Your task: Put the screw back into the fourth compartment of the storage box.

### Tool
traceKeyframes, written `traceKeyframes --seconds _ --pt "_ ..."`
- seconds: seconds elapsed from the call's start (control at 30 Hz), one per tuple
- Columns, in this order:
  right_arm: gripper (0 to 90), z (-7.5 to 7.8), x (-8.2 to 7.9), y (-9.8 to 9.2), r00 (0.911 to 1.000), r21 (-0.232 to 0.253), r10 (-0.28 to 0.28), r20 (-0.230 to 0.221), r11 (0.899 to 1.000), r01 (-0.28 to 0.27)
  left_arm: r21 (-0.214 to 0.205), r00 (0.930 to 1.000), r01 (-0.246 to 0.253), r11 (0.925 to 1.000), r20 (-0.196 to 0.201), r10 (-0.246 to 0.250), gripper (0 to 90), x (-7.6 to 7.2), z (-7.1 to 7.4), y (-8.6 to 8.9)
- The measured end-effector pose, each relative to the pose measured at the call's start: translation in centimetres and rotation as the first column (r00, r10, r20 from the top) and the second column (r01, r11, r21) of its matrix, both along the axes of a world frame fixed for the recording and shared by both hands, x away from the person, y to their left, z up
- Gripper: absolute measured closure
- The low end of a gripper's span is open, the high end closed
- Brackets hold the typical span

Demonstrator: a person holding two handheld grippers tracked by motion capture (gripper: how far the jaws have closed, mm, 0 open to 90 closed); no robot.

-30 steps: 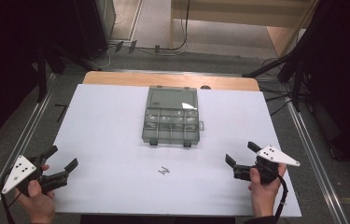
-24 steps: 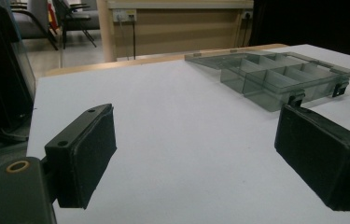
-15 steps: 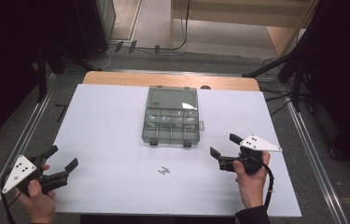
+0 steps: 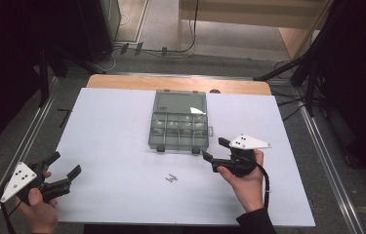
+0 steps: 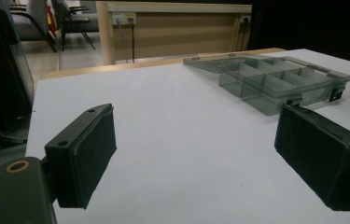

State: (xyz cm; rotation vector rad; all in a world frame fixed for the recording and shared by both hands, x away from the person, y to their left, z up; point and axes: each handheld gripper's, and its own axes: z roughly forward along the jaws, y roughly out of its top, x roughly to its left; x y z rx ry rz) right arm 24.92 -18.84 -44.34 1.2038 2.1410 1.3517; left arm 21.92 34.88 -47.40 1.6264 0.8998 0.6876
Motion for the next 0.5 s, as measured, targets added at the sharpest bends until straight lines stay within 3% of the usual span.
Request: traceKeyframes --seconds 0.07,0.17,0.3,0.43,0.47,0.5 --pt "34.5 0.1 0.5 0.9 0.9985 -0.011 0.05 -0.023 0.999 -0.05 0.002 1.0 0.0 1.0 -0.002 0.0 12.7 0.0 0.0 0.0" --pt "42.1 0.1 0.9 2.0 0.9959 -0.038 0.08 -0.042 0.996 -0.082 0.005 1.0 0.0 1.0 -0.002 0.0 12.7 0.0 0.1 0.0" --pt "52.6 -0.5 1.3 3.3 0.9863 -0.039 0.144 -0.081 0.988 -0.147 -0.003 1.0 0.0 1.0 0.0 0.0 12.7 0.0 0.0 0.0" --pt "57.5 -0.9 1.7 4.2 0.9771 -0.061 0.178 -0.116 0.981 -0.186 0.001 1.0 0.001 1.0 -0.002 -0.001 12.7 0.0 0.1 0.0" --pt "58.1 -1.2 1.9 4.9 0.9617 -0.03 0.221 -0.162 0.973 -0.229 -0.001 1.0 0.002 1.0 0.0 -0.002 12.7 0.0 0.1 0.0" --pt "59.1 -1.3 2.0 5.2 0.9561 -0.025 0.234 -0.176 0.97 -0.242 0.0 1.0 0.003 1.0 -0.001 -0.003 12.7 0.0 0.1 -0.1"
